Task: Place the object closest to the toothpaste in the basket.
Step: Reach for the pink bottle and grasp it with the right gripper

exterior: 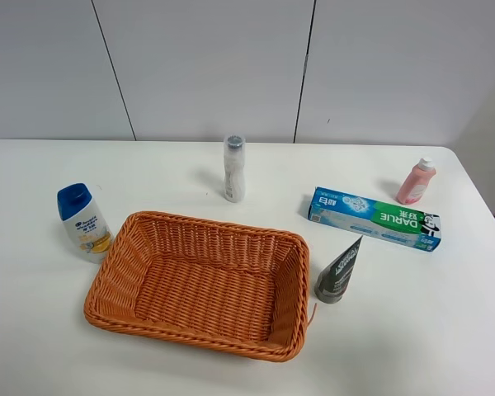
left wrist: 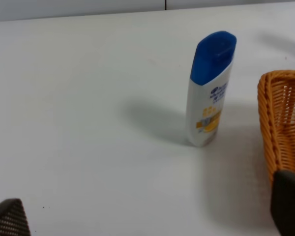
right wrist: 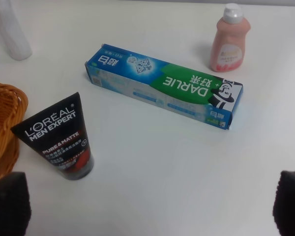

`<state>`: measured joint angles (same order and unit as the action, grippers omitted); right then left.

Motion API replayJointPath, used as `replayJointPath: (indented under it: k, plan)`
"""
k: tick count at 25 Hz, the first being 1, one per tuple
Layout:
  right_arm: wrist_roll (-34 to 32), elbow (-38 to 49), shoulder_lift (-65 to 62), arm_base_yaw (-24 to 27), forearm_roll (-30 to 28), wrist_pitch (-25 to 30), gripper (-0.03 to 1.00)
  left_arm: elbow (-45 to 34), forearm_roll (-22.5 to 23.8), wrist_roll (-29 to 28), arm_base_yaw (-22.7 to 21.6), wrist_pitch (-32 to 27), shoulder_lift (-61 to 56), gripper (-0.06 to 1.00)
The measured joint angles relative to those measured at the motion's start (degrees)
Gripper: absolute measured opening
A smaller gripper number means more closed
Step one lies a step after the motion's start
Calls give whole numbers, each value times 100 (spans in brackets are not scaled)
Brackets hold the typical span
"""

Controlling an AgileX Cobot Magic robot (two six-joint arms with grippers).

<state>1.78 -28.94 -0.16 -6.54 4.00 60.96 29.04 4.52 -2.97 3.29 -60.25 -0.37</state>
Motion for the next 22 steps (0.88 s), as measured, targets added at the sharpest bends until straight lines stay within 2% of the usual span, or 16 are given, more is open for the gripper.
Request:
replayJointPath:
  k: [16,19,22]
  plan:
    - [-178,0,0,0,170,-5,99,0,0,0,0,0,0,100]
    - [-508,0,38,0,-75,-12,99,0,0,0,0,0,0,100]
    - [-647,-121,598,0,-507,-137,99,0,0,0,0,0,0,100]
